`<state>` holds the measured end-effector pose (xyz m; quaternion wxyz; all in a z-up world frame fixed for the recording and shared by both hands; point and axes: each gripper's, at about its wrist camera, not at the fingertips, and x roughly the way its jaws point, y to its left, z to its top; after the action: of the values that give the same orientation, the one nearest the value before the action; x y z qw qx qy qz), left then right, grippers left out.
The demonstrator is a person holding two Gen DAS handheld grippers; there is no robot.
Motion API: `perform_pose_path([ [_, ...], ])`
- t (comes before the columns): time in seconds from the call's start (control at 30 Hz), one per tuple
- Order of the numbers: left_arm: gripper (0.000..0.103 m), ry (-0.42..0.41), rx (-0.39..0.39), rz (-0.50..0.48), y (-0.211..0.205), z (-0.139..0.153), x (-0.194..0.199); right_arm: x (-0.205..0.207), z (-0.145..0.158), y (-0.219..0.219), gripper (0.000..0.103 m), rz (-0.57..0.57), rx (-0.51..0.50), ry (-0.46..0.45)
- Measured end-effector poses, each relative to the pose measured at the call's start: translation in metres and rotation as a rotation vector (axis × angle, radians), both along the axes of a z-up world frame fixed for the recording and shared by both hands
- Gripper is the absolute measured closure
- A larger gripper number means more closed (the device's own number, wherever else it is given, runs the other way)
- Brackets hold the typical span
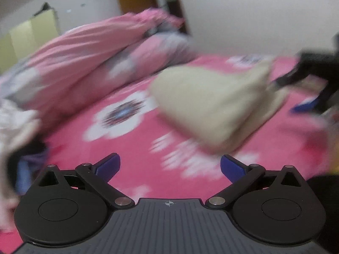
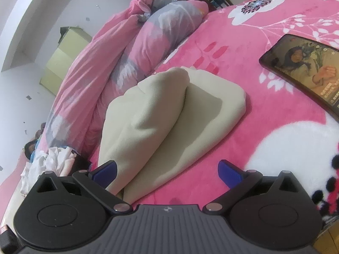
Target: Fold clothes
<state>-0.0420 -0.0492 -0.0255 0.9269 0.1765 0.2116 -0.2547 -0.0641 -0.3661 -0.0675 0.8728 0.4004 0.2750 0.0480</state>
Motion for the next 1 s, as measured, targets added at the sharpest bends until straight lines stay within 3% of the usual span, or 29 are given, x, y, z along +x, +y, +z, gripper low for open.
perform_pose_path([
  [0.13,0.002,0.043,-0.051,-0.045,-0.027,-0.009,0.015,0.011,-0.002,0.003,0.000,-0.008,0.019,0.004],
  [0.2,0.003,0.131,-0.144,-0.023,-0.029,-0.017,0.031,0.019,-0.003,0.005,0.000,-0.012,0.025,0.005],
  [0.27,0.003,0.227,-0.287,0.008,-0.024,-0.023,0.046,0.026,-0.004,0.008,0.000,-0.012,0.031,0.007],
  [0.57,0.008,0.222,-0.329,0.037,-0.035,-0.040,0.060,0.043,-0.007,0.006,0.000,-0.033,0.081,0.014],
  [0.77,0.010,0.222,-0.391,0.083,-0.040,-0.037,0.071,0.050,-0.010,0.006,0.000,-0.053,0.106,0.006],
  [0.87,0.022,0.189,-0.400,0.075,-0.041,-0.032,0.067,0.048,-0.008,0.005,0.000,-0.077,0.131,0.012],
  [1.0,0.024,0.168,-0.364,0.078,-0.043,-0.032,0.062,0.034,-0.004,0.000,0.000,-0.136,0.143,0.026],
])
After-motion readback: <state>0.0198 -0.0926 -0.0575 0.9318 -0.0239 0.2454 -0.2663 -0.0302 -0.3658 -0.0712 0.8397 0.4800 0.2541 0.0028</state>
